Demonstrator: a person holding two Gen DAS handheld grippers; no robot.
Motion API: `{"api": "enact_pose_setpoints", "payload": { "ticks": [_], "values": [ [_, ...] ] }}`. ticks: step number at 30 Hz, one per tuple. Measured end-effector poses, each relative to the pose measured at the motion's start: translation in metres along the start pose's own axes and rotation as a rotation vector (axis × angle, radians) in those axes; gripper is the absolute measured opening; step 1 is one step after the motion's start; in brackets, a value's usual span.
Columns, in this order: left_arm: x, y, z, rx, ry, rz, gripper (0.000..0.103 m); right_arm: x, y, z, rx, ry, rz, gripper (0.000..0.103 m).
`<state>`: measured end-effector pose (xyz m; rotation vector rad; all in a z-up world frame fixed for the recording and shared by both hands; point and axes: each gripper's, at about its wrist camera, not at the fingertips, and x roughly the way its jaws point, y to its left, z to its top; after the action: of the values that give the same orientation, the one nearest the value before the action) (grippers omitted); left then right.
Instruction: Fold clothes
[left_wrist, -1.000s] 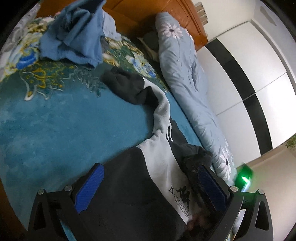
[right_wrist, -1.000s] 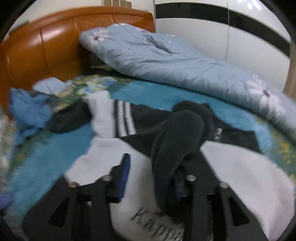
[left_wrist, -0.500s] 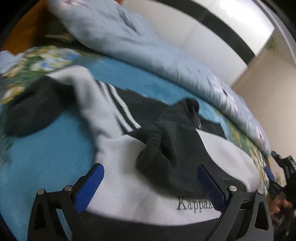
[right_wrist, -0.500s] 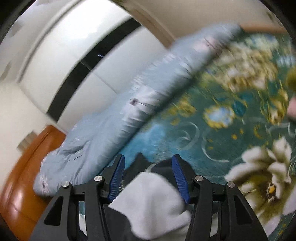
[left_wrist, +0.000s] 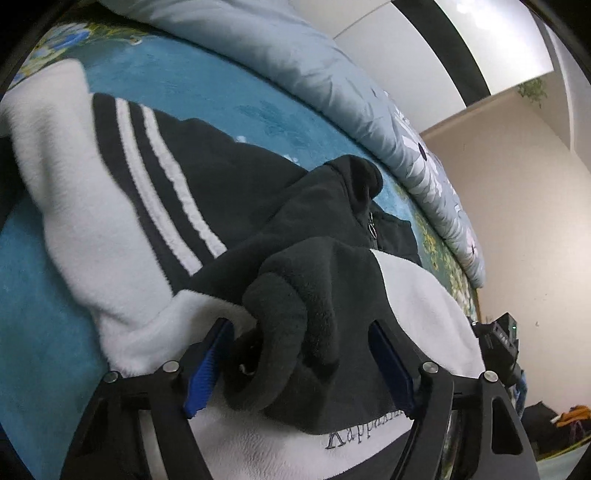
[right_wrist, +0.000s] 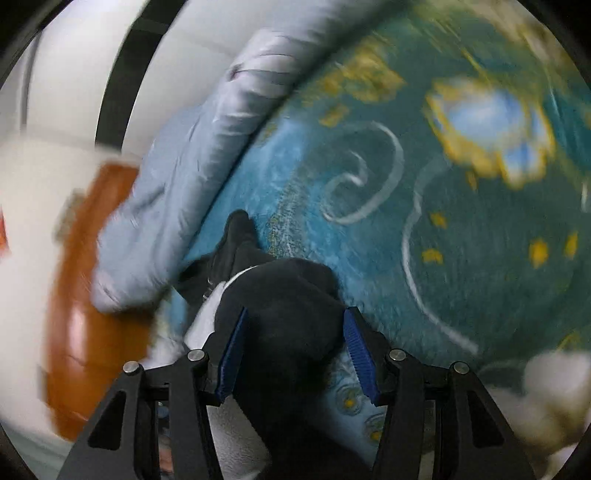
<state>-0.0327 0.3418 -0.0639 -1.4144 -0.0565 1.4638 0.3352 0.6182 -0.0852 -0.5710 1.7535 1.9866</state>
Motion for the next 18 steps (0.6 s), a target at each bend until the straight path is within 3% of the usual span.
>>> {"api": "enact_pose_setpoints", "payload": {
  "ticks": [2, 4, 6, 7, 8, 9, 12, 14, 16, 18],
  "values": [
    [0.002, -0.004, 0.000, 0.011, 0.011, -0.004, 0.064, 0.002, -0.009, -0.002, 0.059, 0.017, 0.048, 0.054],
    [0.005, -0.005, 0.001, 0.003, 0.022, -0.017, 0.037, 0.004, -0.007, 0.001, 0.052, 0.016, 0.049, 0.054],
    [0.008, -0.005, 0.003, -0.010, 0.032, -0.032, 0.031, 0.008, -0.005, 0.005, 0.069, 0.000, 0.050, 0.052],
    [0.008, -0.007, 0.003, -0.005, 0.030, -0.033, 0.027, 0.008, -0.002, 0.008, 0.063, -0.011, 0.045, 0.046],
    [0.006, -0.010, 0.004, 0.011, 0.022, -0.029, 0.025, 0.008, 0.001, 0.011, 0.052, -0.022, 0.038, 0.022],
    [0.003, -0.014, 0.006, 0.030, 0.011, -0.024, 0.023, 0.008, 0.005, 0.014, 0.041, -0.034, 0.032, 0.016],
    [-0.018, -0.031, 0.017, 0.101, -0.064, -0.060, 0.020, -0.009, 0.041, 0.027, -0.129, -0.116, -0.046, 0.014],
    [-0.039, -0.045, 0.025, 0.163, -0.140, -0.097, 0.020, -0.023, 0.078, 0.027, -0.326, -0.187, -0.077, 0.014],
    [-0.050, -0.051, 0.029, 0.216, -0.194, -0.064, 0.020, -0.027, 0.105, 0.025, -0.493, -0.229, -0.143, 0.014],
    [-0.040, -0.043, 0.032, 0.217, -0.168, 0.019, 0.020, -0.013, 0.108, 0.024, -0.547, -0.219, -0.239, 0.014]
  ]
}}
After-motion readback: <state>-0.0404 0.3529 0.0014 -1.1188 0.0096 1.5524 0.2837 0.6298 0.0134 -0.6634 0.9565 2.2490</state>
